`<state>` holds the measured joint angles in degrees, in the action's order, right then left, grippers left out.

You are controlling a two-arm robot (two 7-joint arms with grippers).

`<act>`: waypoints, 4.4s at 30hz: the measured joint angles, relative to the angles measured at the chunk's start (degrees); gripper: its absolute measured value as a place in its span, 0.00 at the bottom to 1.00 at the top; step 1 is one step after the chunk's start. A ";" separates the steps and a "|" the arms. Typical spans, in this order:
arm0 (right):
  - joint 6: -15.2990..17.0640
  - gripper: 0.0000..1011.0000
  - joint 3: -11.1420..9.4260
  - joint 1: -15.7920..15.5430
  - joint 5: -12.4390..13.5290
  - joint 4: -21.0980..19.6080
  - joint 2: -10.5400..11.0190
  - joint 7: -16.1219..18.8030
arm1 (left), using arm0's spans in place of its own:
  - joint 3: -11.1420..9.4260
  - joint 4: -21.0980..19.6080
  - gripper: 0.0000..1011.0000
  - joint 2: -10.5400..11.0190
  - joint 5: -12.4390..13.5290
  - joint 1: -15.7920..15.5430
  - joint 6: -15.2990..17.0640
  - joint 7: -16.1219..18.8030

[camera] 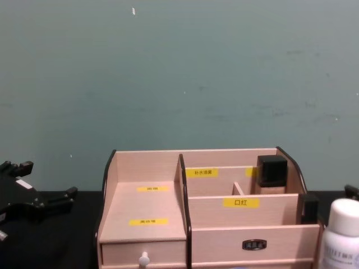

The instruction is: Pick up the facial cleanser and watermelon frost from the table and place them into the tiered storage box.

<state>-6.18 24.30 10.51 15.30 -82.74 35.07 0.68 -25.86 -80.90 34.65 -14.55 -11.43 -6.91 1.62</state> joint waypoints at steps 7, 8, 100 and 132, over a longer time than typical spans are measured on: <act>1.48 0.99 -3.19 -3.86 2.37 -7.36 3.38 2.56 | 0.00 0.00 0.99 0.00 0.00 0.00 0.00 0.00; 1.80 0.99 -3.65 -4.47 2.81 -8.37 3.83 2.87 | 0.00 0.00 0.99 0.00 0.00 0.00 0.00 0.00; 27.16 0.99 -8.07 -11.06 7.55 -20.70 0.83 18.31 | 0.00 0.00 0.99 0.00 0.00 0.00 0.00 0.00; 27.70 0.65 -7.87 -10.35 7.07 -19.65 -0.02 18.38 | 0.00 0.00 0.99 0.00 0.00 0.00 0.00 0.00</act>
<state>21.52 16.44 0.16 22.38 -102.39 35.05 19.05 -25.86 -80.90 34.64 -14.55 -11.43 -6.90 1.62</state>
